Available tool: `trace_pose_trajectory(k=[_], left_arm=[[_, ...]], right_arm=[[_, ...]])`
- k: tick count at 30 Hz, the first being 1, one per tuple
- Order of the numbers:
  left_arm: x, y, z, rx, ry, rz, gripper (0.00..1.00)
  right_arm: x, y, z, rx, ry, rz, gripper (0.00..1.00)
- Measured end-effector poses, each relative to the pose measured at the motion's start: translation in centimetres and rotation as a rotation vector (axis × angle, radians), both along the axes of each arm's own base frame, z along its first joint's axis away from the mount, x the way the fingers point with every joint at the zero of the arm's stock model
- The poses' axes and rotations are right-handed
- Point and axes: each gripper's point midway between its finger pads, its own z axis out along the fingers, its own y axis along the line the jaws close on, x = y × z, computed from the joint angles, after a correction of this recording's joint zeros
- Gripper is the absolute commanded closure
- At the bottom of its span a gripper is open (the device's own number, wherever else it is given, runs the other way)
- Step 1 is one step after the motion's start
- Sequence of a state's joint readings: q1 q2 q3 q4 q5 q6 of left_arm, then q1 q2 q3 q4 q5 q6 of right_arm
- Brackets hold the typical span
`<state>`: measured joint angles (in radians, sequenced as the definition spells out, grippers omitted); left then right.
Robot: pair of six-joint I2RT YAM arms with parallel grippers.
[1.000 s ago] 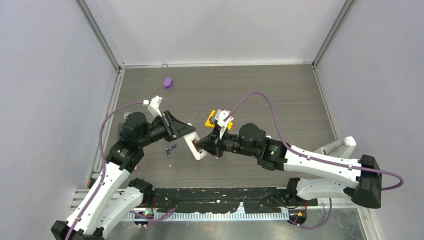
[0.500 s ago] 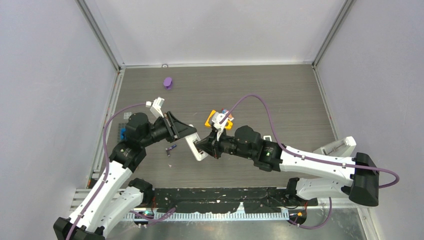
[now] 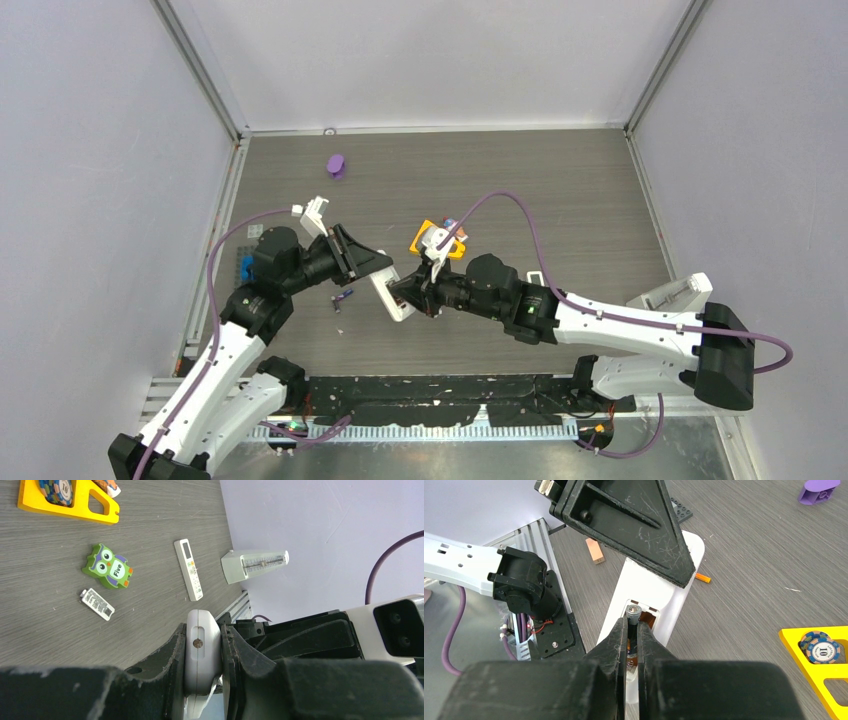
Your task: Load the batteries into the remote control
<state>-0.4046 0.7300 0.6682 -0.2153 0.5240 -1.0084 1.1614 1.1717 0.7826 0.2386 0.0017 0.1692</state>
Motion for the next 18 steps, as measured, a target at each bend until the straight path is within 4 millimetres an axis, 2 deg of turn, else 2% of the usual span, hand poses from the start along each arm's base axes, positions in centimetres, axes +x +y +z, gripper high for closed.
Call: trace_pose_trajectory(k=[18], left_arm=[[0.13, 0.05, -0.5, 0.011, 0.01, 0.005, 1.0]], right_arm=[[-0.16, -0.17, -0.88, -0.009, 0.007, 0.0, 0.79]])
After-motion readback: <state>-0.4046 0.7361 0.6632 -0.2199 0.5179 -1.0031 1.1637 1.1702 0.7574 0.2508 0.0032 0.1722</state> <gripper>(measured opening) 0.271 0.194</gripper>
